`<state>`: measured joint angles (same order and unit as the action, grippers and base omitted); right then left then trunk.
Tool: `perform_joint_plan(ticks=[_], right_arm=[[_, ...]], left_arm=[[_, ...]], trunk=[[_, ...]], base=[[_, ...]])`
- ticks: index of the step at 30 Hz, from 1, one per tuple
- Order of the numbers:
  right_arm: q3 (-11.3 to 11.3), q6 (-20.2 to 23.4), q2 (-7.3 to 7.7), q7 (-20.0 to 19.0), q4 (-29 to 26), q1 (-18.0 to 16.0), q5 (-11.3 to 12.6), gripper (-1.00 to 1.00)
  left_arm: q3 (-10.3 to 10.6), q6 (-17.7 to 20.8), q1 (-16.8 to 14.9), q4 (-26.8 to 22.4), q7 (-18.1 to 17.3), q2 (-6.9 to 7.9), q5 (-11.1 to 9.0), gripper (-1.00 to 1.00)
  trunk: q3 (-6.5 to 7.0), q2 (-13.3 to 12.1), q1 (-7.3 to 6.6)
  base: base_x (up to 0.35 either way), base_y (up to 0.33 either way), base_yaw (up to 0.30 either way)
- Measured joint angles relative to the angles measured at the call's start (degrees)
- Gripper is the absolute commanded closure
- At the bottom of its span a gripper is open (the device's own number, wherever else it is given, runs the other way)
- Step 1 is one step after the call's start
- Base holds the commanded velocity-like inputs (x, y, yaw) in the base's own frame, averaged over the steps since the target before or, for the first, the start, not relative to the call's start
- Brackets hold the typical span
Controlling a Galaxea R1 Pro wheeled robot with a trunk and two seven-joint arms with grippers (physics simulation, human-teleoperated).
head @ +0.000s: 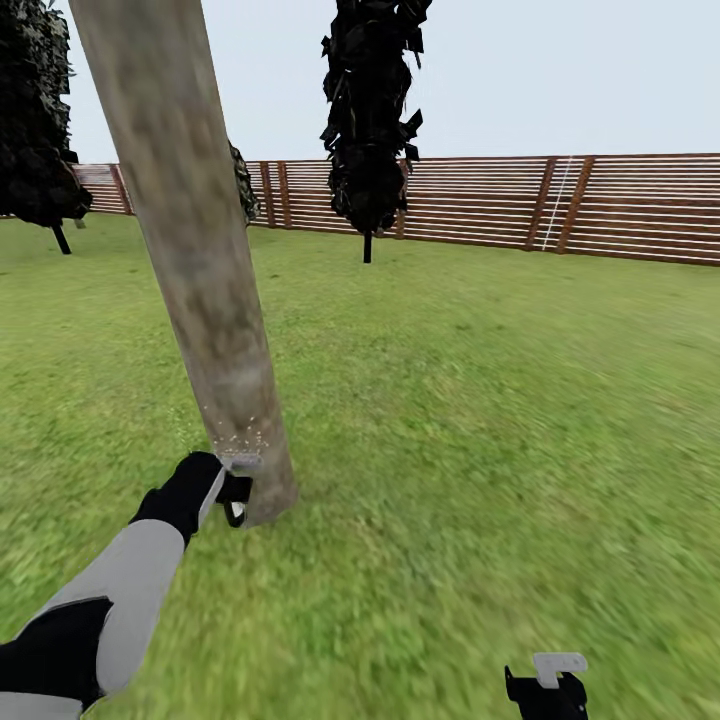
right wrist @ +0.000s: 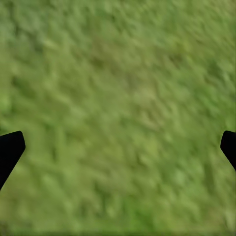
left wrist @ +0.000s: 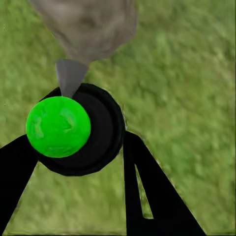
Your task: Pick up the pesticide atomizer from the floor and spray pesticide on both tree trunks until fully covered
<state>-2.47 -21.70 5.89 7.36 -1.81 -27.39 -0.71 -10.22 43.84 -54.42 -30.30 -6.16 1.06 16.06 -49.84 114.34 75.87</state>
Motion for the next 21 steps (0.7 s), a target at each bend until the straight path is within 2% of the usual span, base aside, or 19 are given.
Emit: perform_joint_plan(ticks=[2, 4, 5, 6, 7, 9, 10, 11, 12, 14, 16, 18, 21], right_arm=[[0.0, 0.0, 0.00, 0.0, 0.0, 0.0, 0.0, -1.00], [0.0, 0.0, 0.00, 0.0, 0.0, 0.0, 0.0, -1.00], [0.0, 0.0, 0.00, 0.0, 0.0, 0.0, 0.0, -1.00], [0.0, 0.0, 0.00, 0.0, 0.0, 0.0, 0.0, -1.00], [0.0, 0.0, 0.00, 0.0, 0.0, 0.0, 0.0, -1.00], [0.0, 0.0, 0.00, 0.0, 0.0, 0.0, 0.0, -1.00], [0.0, 0.0, 0.00, 0.0, 0.0, 0.0, 0.0, -1.00], [0.0, 0.0, 0.00, 0.0, 0.0, 0.0, 0.0, -1.00], [0.0, 0.0, 0.00, 0.0, 0.0, 0.0, 0.0, -1.00], [0.0, 0.0, 0.00, 0.0, 0.0, 0.0, 0.0, -1.00], [0.0, 0.0, 0.00, 0.0, 0.0, 0.0, 0.0, -1.00], [0.0, 0.0, 0.00, 0.0, 0.0, 0.0, 0.0, -1.00], [0.0, 0.0, -0.07, 0.0, 0.0, 0.0, 0.0, -1.00]], left_arm=[[0.2, 1.8, -0.6, -0.3, 0.0, 1.91, 0.5, 1.00], [0.2, 2.4, -0.8, -0.6, -0.3, 5.39, 0.7, 1.00], [0.2, 2.7, -0.9, -0.7, -0.3, 7.40, 0.0, 1.00], [0.2, 2.8, -0.9, -0.8, -0.4, 8.21, 0.3, 1.00], [0.3, 2.9, -0.9, -0.8, -0.4, 8.12, -0.6, 1.00], [0.9, 3.1, -1.3, -0.9, -0.4, 7.21, -0.8, 1.00], [1.9, 4.0, -2.3, -0.9, -0.4, 5.23, -0.4, 1.00], [2.2, 5.1, -2.9, -0.9, -0.2, 4.17, -1.3, 1.00], [2.4, 6.0, -3.6, -0.9, -0.2, 3.93, -0.3, 1.00], [2.5, 6.9, -4.3, -1.2, -0.1, 4.53, 0.2, 1.00], [2.6, 7.3, -4.4, -2.6, -0.2, 6.83, 0.5, 1.00], [2.6, 7.3, -4.2, -2.9, -0.3, 8.13, 0.0, 1.00], [2.6, 7.4, -3.9, -3.3, -0.3, 8.56, -0.4, 1.00]], trunk=[[0.00, 0.0, 0.00], [0.00, 0.0, 0.00], [0.00, 0.0, 0.00], [0.00, 0.0, 0.00], [0.00, 0.0, 0.00], [0.00, 0.0, 0.00], [0.00, 0.0, 0.00], [0.00, 0.0, 0.00], [0.00, 0.0, 0.00], [0.00, 0.0, 0.00], [0.00, 0.0, 0.00], [0.00, 0.0, 0.00], [0.00, 0.0, 0.00]], base=[[0.000, 0.000, 0.000], [0.000, 0.000, 0.000], [0.000, 0.000, 0.000], [0.000, 0.000, 0.000], [0.000, 0.000, 0.000], [0.000, 0.000, 0.000], [0.000, 0.000, 0.000], [0.000, 0.000, 0.000], [0.000, 0.000, 0.000], [0.000, 0.000, 0.000], [0.000, 0.000, 0.014], [0.000, 0.000, 0.145], [0.000, -0.002, 0.250]])
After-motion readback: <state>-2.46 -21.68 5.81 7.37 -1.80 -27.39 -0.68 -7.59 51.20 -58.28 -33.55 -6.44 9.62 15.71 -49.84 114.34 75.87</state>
